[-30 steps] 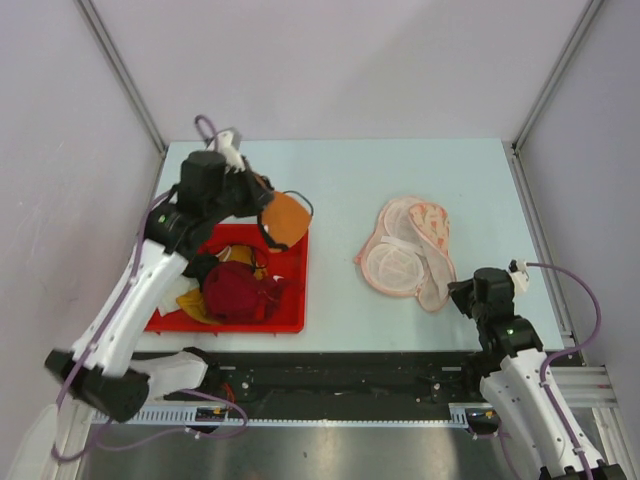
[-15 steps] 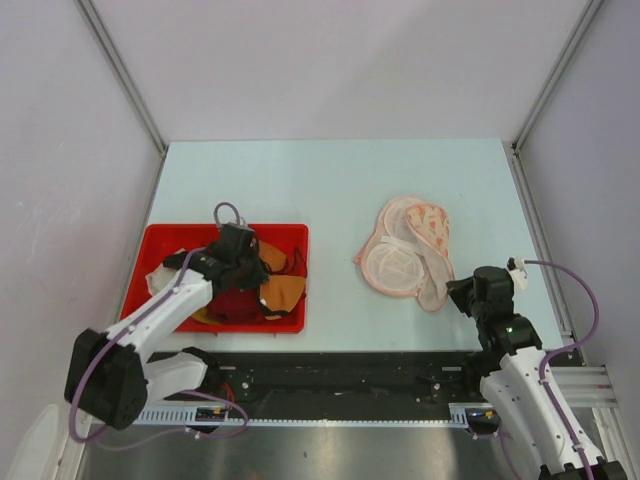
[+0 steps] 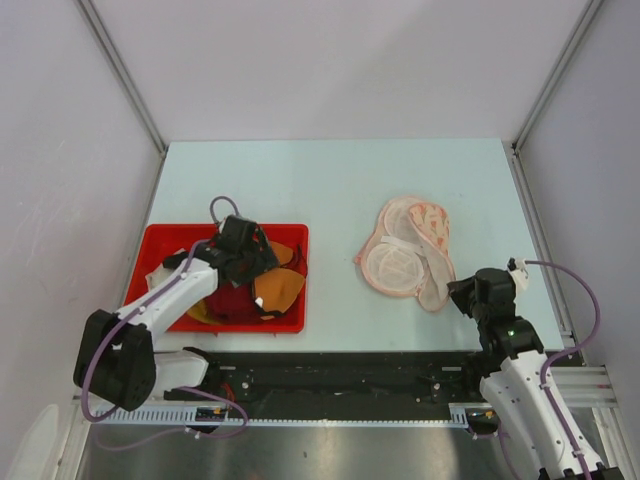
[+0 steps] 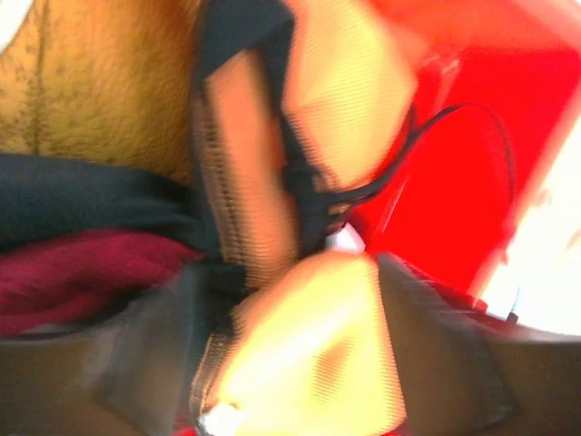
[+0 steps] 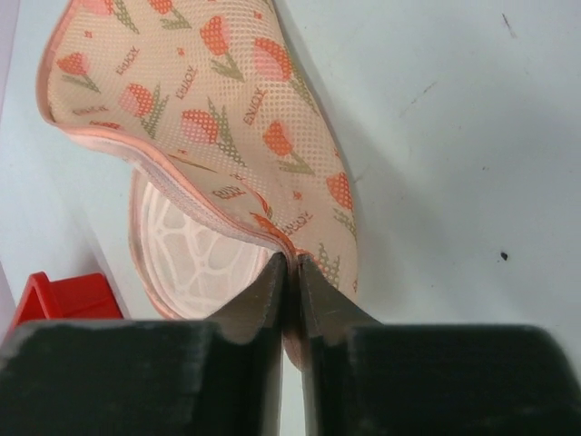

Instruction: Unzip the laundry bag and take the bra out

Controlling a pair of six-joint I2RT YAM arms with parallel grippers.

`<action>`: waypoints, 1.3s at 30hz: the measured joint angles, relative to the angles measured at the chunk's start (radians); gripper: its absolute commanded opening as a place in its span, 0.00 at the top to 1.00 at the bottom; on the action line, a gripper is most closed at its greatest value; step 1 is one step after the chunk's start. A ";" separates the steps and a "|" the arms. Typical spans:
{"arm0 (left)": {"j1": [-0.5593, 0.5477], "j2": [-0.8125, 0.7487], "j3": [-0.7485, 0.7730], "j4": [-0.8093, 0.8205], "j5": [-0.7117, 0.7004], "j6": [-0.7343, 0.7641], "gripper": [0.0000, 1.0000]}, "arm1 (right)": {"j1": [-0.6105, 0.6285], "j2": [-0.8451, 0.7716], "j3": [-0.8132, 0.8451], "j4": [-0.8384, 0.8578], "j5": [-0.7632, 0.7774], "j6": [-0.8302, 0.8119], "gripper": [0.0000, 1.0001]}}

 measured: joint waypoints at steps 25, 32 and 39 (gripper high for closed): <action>0.003 -0.232 0.367 -0.145 -0.032 0.320 0.00 | 0.070 0.180 0.106 0.122 -0.138 -0.177 0.36; 0.003 -0.162 0.417 -0.165 0.043 0.406 0.00 | 0.144 0.355 0.261 0.062 -0.102 -0.260 0.20; 0.003 -0.174 0.454 -0.176 0.094 0.447 0.00 | 0.101 0.467 0.578 -0.031 0.103 -0.414 0.00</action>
